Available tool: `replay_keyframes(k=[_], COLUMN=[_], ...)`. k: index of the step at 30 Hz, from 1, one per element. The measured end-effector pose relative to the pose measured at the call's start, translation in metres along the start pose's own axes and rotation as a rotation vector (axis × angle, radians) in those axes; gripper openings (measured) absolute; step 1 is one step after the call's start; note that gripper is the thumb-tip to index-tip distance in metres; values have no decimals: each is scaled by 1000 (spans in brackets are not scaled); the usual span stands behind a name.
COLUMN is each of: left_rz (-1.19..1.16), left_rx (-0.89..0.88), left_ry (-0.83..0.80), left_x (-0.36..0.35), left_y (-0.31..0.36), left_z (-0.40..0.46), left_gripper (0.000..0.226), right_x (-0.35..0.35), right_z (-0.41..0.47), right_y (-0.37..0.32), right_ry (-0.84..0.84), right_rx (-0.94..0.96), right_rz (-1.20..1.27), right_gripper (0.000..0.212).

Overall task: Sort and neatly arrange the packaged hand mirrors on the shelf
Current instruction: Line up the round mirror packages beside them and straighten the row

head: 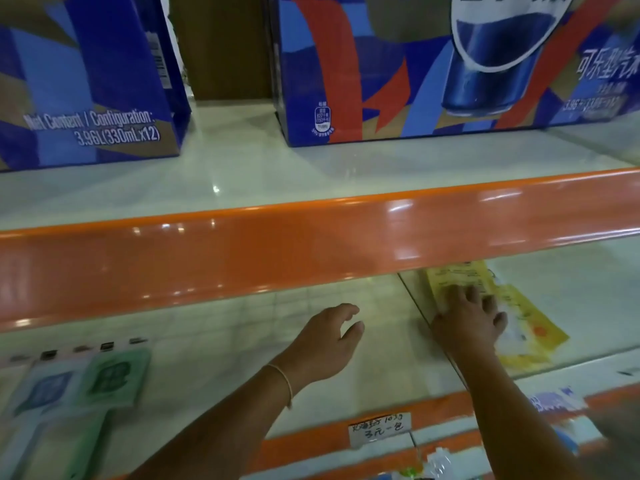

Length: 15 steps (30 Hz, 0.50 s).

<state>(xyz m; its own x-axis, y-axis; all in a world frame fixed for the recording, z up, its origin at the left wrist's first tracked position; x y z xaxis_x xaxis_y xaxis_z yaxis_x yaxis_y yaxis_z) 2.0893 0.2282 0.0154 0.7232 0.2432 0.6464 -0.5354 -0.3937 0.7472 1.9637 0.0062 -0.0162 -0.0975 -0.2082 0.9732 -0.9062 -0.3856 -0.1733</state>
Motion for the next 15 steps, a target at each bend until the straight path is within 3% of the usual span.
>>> replay_keyframes(k=[6, 11, 15], left_rz=[-27, -26, -46], left_rx=[21, 39, 49], left_ry=[1, -12, -1], left_x=[-3, -3, 2], left_y=[-4, -11, -20], left_z=[1, -5, -15], left_gripper=[45, 45, 47], right_x=[9, 40, 58], right_z=[-19, -47, -77], right_y=[-14, -27, -44], right_ry=[85, 204, 304], right_rx=[177, 224, 330], right_rz=[63, 315, 464], right_gripper=[32, 38, 31])
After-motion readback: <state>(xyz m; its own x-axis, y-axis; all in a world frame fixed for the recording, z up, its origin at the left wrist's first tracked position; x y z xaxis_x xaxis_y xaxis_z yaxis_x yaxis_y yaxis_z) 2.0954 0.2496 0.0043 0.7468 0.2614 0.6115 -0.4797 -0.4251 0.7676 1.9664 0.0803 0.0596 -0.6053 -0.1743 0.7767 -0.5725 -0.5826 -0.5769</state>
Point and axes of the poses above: each hand's wrist, its own z-axis towards the middle knuckle, its own x-axis out of the back of the hand, y = z × x, the point moved 1 cm from there along z, towards the middle knuckle, and after that the axes turned 8 degrees about -y, right-handed, at the moved point
